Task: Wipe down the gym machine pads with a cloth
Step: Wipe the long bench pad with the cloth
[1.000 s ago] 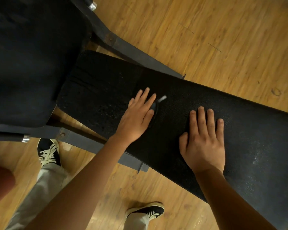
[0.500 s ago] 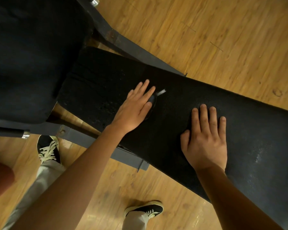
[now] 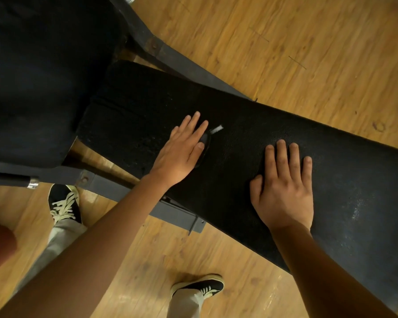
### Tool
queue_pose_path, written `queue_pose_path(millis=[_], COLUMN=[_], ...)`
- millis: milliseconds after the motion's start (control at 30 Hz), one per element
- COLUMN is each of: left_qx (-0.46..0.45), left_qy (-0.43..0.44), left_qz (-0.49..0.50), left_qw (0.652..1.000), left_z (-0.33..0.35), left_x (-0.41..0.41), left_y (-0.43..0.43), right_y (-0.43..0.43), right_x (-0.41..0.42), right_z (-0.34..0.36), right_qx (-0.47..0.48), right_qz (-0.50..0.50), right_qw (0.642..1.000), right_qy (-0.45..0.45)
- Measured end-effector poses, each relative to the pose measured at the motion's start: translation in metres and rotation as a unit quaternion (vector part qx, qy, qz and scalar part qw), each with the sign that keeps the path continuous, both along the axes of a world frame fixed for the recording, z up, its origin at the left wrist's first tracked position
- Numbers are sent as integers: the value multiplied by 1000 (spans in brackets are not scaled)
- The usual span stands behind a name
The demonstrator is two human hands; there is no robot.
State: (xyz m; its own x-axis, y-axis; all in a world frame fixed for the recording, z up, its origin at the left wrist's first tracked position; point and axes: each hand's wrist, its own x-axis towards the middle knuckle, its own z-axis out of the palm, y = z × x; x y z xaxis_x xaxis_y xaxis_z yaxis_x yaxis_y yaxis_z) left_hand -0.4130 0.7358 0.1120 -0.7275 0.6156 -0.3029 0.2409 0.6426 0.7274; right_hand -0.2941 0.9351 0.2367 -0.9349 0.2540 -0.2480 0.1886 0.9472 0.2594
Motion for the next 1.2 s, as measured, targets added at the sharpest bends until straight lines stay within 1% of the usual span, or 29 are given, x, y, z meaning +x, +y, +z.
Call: queue_pose_path(millis=[133,233,433,533,600,700,933,1100,1200], left_qx=[3,-11,-12,0,15,29,9,54,52], left_qy=[2,-5,4,13,29,59,23,26,17], left_qz=[2,6,7,-12,-42,-72,-3,32,36], left_qw=[1000,1000,1000,1000,999,995,1000,998,998], left_z=[-2,-10,-12,-10,-5,1,10,13,11], left_x=[48,74,75,72,69,60,14,-36,-73], left_y=[-42,-73,-70,-70,-60,-33,27,64,78], right_y=[-1,-1,-1,-1,-1,-2,-1,-2,-2], right_x=[0,0,1,0,0,-1,-1,-1,-1], right_z=[1,0,-1,-1,-1,0,-1,-1,-1], right_qx=[0,-1,-2,-2,-1,2,2,1,-1], right_qz=[-2,0,0,0,0,-5,-5,-6,-6], right_qw=[1000,1000,1000,1000,1000,1000,1000,1000,1000], right_qy=[1,2,5,7,5,1,-6,0,3])
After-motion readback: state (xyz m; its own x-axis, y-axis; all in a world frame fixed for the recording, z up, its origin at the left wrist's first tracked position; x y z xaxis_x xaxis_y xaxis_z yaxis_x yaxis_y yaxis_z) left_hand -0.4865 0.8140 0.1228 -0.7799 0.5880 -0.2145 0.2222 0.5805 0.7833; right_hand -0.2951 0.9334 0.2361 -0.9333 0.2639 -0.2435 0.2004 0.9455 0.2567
